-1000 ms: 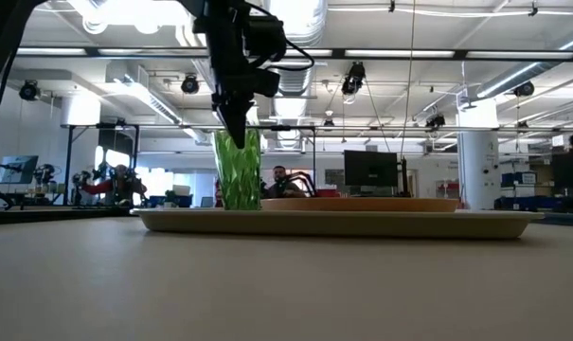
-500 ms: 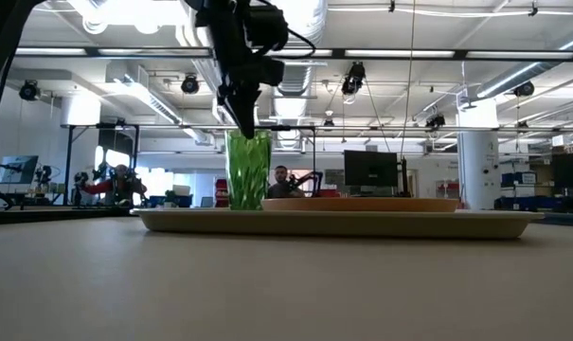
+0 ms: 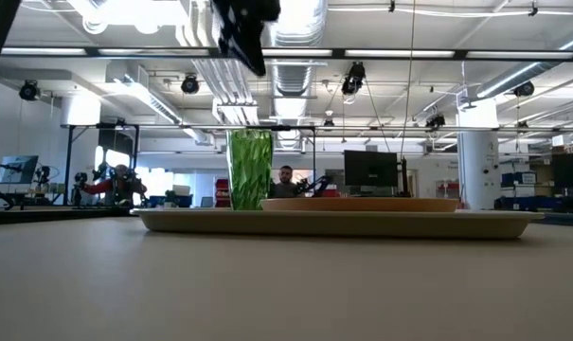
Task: Pick and place plate/cup/fork/spoon on tray
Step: Adjust the light brown serving tray
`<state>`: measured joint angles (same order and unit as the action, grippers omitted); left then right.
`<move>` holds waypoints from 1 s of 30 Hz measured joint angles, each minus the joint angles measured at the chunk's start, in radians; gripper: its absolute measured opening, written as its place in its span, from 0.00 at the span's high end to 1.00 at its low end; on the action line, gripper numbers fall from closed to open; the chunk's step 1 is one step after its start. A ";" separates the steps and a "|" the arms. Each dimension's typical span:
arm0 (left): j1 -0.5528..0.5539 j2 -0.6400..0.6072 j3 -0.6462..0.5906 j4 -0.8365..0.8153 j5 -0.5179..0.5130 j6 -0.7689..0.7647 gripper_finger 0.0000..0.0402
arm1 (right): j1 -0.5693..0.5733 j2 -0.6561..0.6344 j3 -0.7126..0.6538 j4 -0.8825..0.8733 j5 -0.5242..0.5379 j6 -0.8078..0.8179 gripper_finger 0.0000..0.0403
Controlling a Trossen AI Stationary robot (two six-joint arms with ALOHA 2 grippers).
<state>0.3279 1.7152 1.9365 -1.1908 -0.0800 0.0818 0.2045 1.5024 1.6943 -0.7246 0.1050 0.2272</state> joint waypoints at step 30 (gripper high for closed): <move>-0.108 -0.770 -0.442 0.065 -0.168 -0.258 1.00 | -0.027 0.005 -0.299 -0.715 0.276 0.716 0.98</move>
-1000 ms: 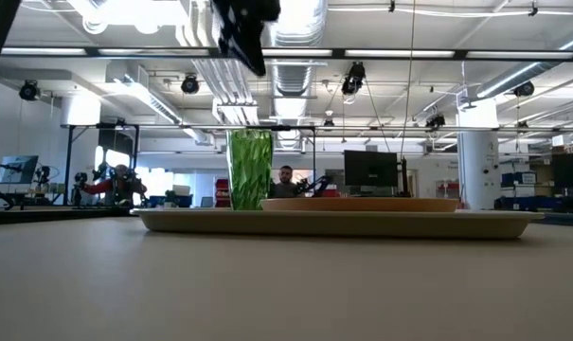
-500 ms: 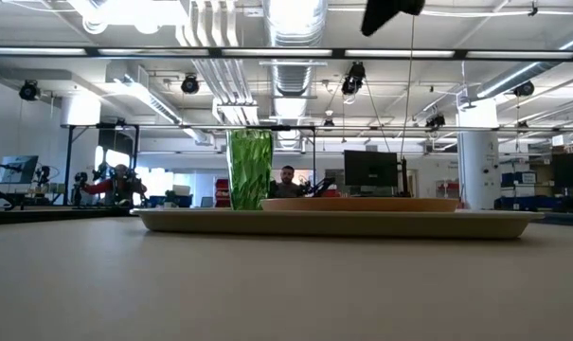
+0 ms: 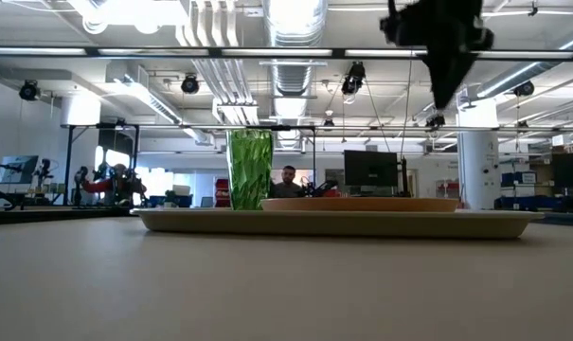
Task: Pick and place plate/cup/fork/spoon on tray
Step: Adjust the light brown serving tray
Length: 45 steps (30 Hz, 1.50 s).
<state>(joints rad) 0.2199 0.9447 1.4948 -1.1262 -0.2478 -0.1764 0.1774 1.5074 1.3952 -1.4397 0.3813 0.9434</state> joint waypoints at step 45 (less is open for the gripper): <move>0.000 -0.031 -0.081 0.075 0.008 -0.002 1.00 | 0.017 -0.183 -0.811 0.658 -0.053 0.516 0.98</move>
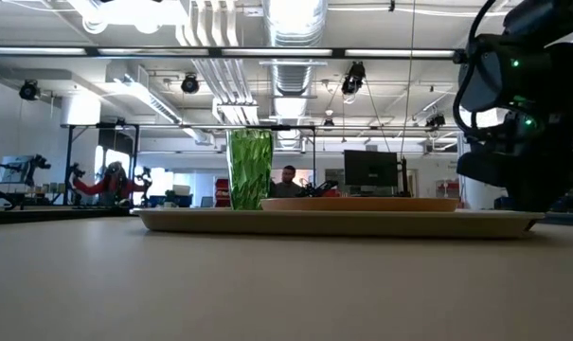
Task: Pick and place plate/cup/fork/spoon on tray
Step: Adjust the light brown serving tray
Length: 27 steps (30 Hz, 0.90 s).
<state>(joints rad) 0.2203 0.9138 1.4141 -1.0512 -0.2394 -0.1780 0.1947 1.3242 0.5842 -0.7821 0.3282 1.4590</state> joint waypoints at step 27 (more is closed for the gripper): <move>0.000 0.002 -0.047 0.042 0.000 -0.001 1.00 | -0.001 0.021 0.031 0.242 0.354 0.021 0.98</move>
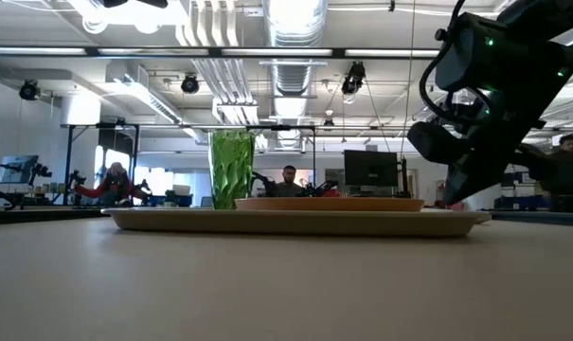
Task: Pick and place plate/cup/fork/spoon on tray
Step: Adjust the light brown serving tray
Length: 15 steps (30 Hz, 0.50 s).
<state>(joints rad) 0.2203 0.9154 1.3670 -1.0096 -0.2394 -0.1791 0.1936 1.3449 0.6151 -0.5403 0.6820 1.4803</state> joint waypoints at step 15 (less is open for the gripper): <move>0.000 0.001 0.000 0.000 0.000 0.000 1.00 | 0.010 -0.002 0.004 -0.057 -0.136 -0.067 0.98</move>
<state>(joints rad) 0.2203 0.9161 1.3670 -1.0100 -0.2394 -0.1791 0.2039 1.3426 0.6192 -0.5974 0.5459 1.4135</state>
